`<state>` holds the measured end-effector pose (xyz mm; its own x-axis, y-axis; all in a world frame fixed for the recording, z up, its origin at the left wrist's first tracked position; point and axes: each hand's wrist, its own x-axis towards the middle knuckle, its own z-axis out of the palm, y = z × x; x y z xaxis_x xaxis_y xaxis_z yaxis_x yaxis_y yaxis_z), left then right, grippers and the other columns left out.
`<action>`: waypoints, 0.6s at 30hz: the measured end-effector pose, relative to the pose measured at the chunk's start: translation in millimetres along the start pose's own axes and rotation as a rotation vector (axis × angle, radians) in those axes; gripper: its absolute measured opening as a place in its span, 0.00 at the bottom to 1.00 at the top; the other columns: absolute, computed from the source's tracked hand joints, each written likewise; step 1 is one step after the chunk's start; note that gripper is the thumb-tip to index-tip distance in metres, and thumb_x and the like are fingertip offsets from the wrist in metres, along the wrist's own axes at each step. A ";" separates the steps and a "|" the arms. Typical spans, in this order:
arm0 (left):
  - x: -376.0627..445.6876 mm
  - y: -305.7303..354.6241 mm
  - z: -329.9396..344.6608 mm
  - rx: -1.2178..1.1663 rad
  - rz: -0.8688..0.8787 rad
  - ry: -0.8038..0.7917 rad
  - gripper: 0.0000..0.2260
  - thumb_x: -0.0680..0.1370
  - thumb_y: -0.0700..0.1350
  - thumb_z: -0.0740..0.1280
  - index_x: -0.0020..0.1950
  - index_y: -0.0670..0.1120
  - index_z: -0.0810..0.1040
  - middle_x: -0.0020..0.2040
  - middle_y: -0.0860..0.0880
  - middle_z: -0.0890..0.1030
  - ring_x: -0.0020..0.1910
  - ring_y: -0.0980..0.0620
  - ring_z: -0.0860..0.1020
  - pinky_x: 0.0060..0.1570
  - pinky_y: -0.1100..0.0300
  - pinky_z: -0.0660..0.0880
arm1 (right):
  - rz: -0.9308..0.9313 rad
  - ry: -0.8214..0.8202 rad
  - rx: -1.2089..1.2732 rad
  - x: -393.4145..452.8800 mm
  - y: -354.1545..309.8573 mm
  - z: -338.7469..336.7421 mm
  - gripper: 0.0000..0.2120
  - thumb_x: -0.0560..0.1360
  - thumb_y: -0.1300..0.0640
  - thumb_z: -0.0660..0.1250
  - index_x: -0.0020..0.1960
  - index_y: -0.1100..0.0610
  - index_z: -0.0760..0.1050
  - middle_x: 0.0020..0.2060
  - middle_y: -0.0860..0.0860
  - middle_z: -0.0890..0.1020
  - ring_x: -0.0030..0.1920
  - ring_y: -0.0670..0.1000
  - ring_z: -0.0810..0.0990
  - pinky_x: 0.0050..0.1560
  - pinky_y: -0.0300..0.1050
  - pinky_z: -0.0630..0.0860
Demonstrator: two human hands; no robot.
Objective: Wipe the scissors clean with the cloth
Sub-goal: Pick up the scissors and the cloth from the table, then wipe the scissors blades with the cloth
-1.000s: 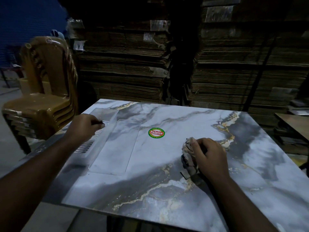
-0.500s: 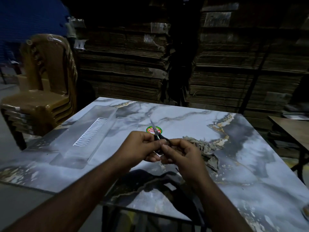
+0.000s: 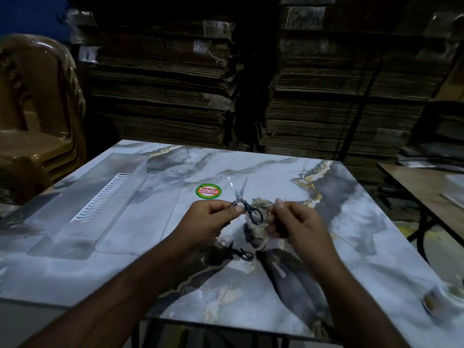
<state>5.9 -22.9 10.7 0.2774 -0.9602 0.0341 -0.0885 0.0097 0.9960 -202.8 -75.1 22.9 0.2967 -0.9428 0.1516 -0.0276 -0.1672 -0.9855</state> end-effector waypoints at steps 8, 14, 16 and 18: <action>39.9 -2.4 15.3 -0.007 -0.016 0.096 0.08 0.77 0.49 0.74 0.45 0.46 0.89 0.23 0.56 0.65 0.24 0.54 0.61 0.29 0.60 0.58 | -0.068 -0.182 -1.099 77.3 -5.6 -33.8 0.23 0.77 0.38 0.72 0.67 0.48 0.81 0.63 0.47 0.84 0.61 0.50 0.83 0.56 0.47 0.78; 42.5 -12.7 22.3 0.124 0.068 0.038 0.10 0.83 0.42 0.68 0.48 0.38 0.86 0.19 0.61 0.74 0.21 0.66 0.72 0.26 0.74 0.66 | -0.115 -0.266 -1.045 91.4 23.7 -22.4 0.10 0.76 0.45 0.75 0.48 0.51 0.80 0.47 0.49 0.81 0.47 0.51 0.80 0.47 0.49 0.77; 43.1 -14.8 19.5 0.112 0.062 0.041 0.10 0.83 0.45 0.69 0.45 0.43 0.86 0.21 0.59 0.75 0.22 0.64 0.73 0.28 0.72 0.68 | -0.094 -0.217 -0.846 90.2 31.8 -23.0 0.09 0.75 0.53 0.75 0.43 0.52 0.75 0.40 0.49 0.82 0.37 0.48 0.80 0.38 0.46 0.75; 48.8 -18.4 16.2 0.048 0.017 0.052 0.11 0.82 0.47 0.69 0.42 0.44 0.86 0.29 0.52 0.81 0.27 0.54 0.78 0.28 0.62 0.73 | -0.122 -0.123 -0.673 90.5 34.1 -22.2 0.09 0.74 0.58 0.72 0.41 0.52 0.72 0.33 0.50 0.80 0.30 0.46 0.77 0.33 0.45 0.72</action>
<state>5.6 -74.4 -7.2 0.3243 -0.9443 0.0563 -0.1388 0.0113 0.9903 -198.1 -172.6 4.7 0.4404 -0.8730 0.2096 -0.5610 -0.4499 -0.6949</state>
